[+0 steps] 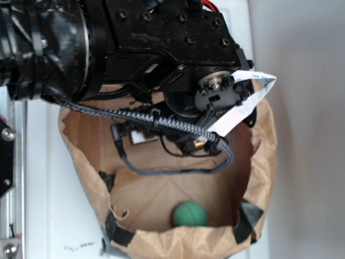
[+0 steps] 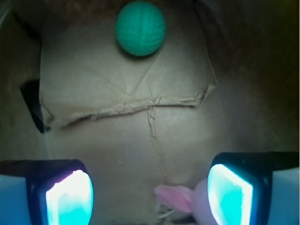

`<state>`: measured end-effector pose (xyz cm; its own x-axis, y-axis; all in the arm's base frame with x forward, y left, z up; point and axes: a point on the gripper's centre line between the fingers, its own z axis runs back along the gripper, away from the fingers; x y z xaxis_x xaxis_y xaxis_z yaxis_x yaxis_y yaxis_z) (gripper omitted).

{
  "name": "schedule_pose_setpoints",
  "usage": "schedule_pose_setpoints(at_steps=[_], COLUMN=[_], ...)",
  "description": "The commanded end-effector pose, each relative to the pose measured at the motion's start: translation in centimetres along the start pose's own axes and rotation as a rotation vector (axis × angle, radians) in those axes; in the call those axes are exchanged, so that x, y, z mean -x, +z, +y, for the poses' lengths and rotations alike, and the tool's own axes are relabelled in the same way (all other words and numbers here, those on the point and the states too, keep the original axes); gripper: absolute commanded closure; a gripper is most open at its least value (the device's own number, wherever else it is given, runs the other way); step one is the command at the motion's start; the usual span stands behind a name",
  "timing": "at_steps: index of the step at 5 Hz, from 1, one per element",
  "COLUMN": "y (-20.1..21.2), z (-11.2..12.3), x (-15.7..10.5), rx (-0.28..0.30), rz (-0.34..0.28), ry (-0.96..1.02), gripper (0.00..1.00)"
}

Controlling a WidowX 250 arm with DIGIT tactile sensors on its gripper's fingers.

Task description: Grab the green ball.

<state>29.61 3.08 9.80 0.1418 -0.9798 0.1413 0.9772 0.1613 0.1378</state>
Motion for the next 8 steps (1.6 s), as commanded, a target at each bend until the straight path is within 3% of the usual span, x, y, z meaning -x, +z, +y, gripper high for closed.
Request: schedule_pose_setpoints(at_steps=[1, 2, 4, 6, 7, 8], y=[-0.5, -1.0, -1.5, -1.6, -1.1, -1.1], z=[0.4, 0.6, 0.2, 0.8, 1.1, 1.1], x=[-1.0, -2.3, -4.3, -2.6, -2.1, -2.1], rx=[-0.071, -0.010, 0.088, 0.080, 0.056, 0.056], rz=[-0.181, -0.280, -0.401, -0.427, -0.378, -0.378], ry=[-0.146, -0.124, -0.097, -0.152, -0.200, -0.200], gripper=[0.00, 0.00, 0.00, 0.00, 0.00, 0.00])
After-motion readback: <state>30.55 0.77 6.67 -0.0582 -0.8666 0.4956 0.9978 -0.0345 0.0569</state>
